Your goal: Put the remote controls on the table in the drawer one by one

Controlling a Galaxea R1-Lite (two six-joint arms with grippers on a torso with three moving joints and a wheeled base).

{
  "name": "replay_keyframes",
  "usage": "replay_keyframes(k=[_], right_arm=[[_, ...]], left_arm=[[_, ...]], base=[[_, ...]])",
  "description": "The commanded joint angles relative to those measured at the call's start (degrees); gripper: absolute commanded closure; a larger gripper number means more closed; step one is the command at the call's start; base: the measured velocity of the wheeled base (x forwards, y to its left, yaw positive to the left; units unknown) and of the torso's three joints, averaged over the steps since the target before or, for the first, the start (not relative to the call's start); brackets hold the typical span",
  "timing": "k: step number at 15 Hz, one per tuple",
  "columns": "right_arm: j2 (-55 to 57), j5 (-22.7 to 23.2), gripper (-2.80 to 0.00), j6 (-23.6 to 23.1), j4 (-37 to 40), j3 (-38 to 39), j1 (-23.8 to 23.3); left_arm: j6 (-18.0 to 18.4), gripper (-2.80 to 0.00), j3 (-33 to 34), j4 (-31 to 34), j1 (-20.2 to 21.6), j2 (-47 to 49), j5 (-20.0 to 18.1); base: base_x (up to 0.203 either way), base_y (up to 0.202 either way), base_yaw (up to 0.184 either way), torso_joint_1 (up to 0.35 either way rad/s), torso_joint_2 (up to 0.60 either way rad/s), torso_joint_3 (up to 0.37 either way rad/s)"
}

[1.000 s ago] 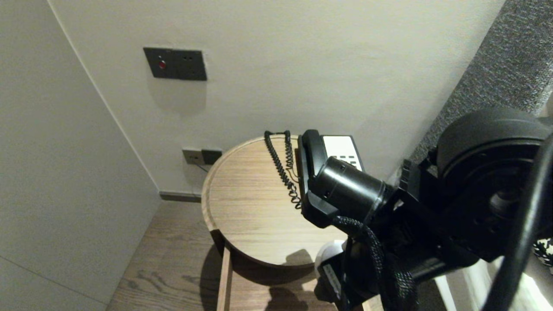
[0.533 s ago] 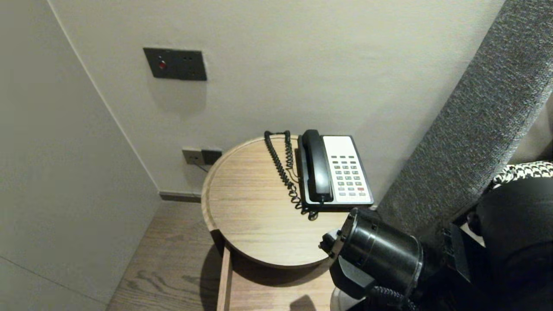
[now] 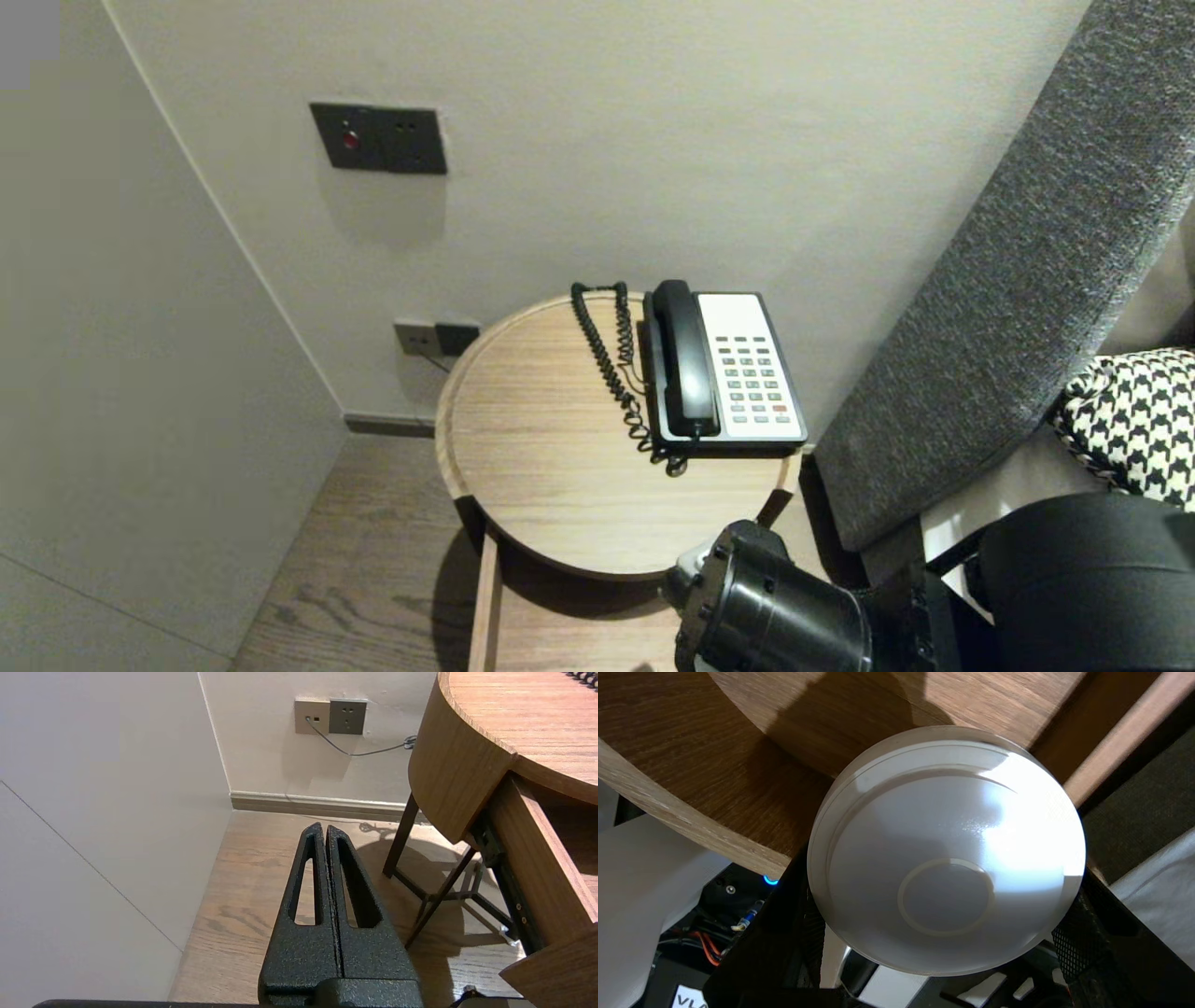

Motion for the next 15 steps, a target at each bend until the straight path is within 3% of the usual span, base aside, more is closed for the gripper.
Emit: replay_keyframes(k=[1,15], right_arm=[[2.9,0.0,0.0,0.2,-0.7,-0.1,0.8],[8.7,3.0,0.0,0.0,-5.3,-2.4,1.4]], left_arm=[[0.0,0.0,0.0,0.0,0.0,-0.1,-0.1],[0.0,0.0,0.0,0.0,0.0,-0.1,0.0]], base=[[0.0,0.0,0.0,0.0,0.0,0.0],[0.0,0.0,0.0,0.0,0.0,0.0]])
